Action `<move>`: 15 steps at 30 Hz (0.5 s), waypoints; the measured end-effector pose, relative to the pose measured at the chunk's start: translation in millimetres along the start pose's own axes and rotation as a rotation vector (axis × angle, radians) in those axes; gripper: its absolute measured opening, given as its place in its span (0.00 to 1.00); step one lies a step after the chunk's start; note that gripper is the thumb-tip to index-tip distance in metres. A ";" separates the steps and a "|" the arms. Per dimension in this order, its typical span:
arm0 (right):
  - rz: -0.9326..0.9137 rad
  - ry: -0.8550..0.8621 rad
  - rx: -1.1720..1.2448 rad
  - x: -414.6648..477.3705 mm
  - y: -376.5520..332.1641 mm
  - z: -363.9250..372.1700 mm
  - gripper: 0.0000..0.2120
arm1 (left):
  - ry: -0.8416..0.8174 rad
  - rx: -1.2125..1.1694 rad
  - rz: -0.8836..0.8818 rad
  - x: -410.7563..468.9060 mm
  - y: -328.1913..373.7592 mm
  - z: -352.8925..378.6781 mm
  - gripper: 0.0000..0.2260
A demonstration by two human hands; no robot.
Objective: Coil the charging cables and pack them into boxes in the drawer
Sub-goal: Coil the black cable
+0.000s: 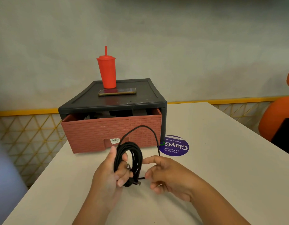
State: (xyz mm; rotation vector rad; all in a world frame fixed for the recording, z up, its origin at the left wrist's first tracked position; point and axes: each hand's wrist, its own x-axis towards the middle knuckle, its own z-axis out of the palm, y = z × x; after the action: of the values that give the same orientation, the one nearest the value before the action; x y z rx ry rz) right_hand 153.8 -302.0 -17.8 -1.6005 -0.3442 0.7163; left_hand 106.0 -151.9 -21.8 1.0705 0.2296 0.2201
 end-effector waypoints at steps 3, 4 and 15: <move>-0.015 0.011 0.030 -1.3 -3.5 13.1 0.07 | 0.014 0.050 0.014 1.4 1.5 -4.1 0.22; -0.032 0.028 -0.005 -1.3 -3.4 18.2 0.07 | 0.011 0.093 0.027 1.1 0.4 -4.2 0.22; -0.312 0.253 -0.193 0.4 6.1 37.1 0.29 | -0.054 0.317 0.114 -6.0 -8.5 8.5 0.19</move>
State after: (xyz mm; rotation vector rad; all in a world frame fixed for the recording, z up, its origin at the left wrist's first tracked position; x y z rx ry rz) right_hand 129.9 -273.8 -24.5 -1.7461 -0.4748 0.2439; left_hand 103.3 -164.6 -24.9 1.4045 0.1580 0.2620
